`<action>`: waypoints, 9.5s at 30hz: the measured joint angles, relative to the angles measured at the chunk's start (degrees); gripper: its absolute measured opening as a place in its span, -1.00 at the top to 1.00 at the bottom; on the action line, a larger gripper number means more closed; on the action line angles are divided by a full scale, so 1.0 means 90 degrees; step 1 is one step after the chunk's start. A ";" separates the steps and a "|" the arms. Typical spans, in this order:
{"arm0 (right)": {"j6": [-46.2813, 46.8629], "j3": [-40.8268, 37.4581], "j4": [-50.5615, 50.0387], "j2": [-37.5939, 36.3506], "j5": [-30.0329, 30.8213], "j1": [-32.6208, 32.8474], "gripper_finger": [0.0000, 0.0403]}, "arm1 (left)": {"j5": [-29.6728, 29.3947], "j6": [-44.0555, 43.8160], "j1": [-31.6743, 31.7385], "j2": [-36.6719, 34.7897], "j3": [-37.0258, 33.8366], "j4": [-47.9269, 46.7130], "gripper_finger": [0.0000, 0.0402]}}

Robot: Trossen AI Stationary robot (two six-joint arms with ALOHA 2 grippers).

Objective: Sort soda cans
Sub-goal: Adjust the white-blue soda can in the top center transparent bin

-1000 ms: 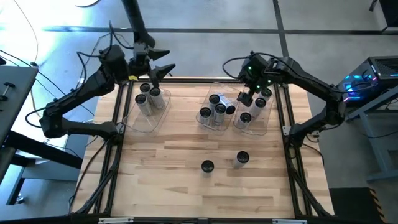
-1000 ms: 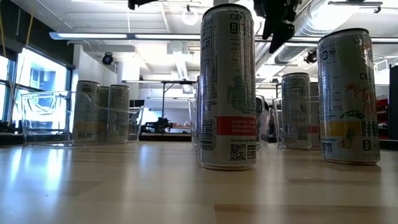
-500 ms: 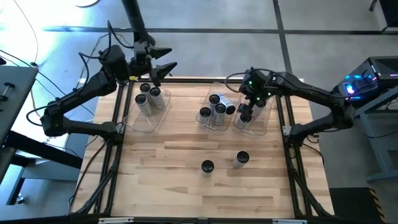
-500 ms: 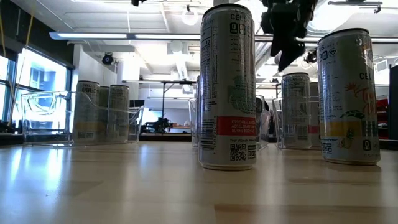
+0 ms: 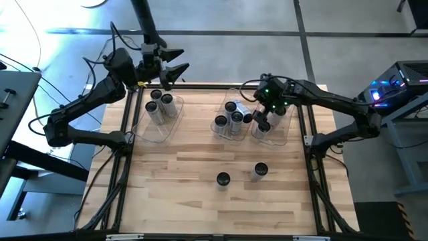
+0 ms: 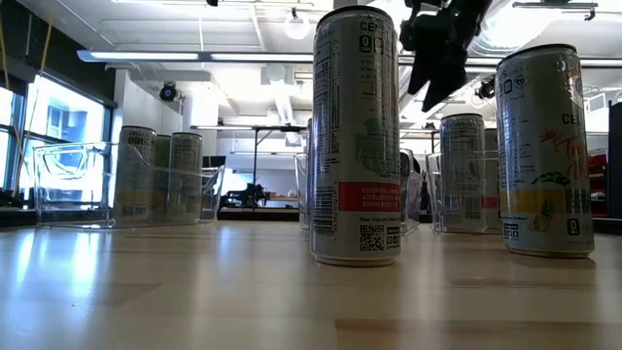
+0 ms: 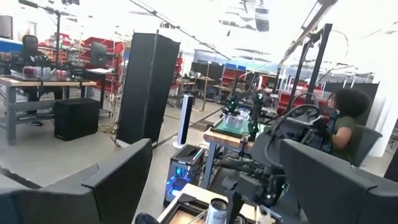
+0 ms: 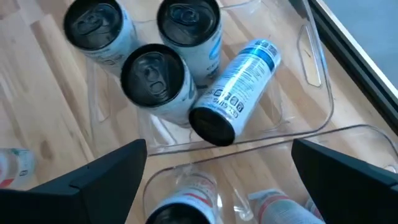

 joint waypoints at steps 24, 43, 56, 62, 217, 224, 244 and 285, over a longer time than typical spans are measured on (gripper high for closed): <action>-0.0488 0.0000 -0.0174 0.0224 0.1538 0.0264 -0.97 | 0.0000 -0.0157 -0.0002 0.0000 0.0000 -0.0032 -0.72; -0.0163 0.0005 -0.0172 0.0339 0.1336 0.0454 -0.97 | 0.0002 -0.0154 -0.0002 0.0000 0.0000 -0.0035 -0.72; -0.0724 0.0005 -0.0171 0.0950 0.1821 0.0803 -0.97 | 0.0028 -0.0166 -0.0025 -0.0056 0.0000 -0.0007 -0.72; -0.0727 0.0005 -0.0217 0.0947 0.2249 0.0732 -0.97 | 0.0029 -0.0162 -0.0102 -0.0158 0.0002 0.0016 -0.72; -0.4169 -0.0521 0.3175 0.1550 0.1329 -0.0689 -0.25 | -0.0355 -0.1941 0.0633 0.5284 0.1364 -0.1480 1.00; -0.4170 -0.0520 0.3396 0.1550 0.1309 -0.0688 -0.25 | -0.0855 -0.1664 0.0617 0.5301 0.1345 -0.1856 1.00; -0.4165 -0.0474 0.4035 0.1919 0.1302 -0.0682 -0.25 | -0.1045 -0.1768 0.0054 0.5280 0.0531 -0.1246 1.00; -0.4160 -0.0087 0.4732 0.2303 0.0648 -0.1231 -0.25 | -0.0462 -0.1429 -0.0521 0.5887 0.0505 -0.0459 1.00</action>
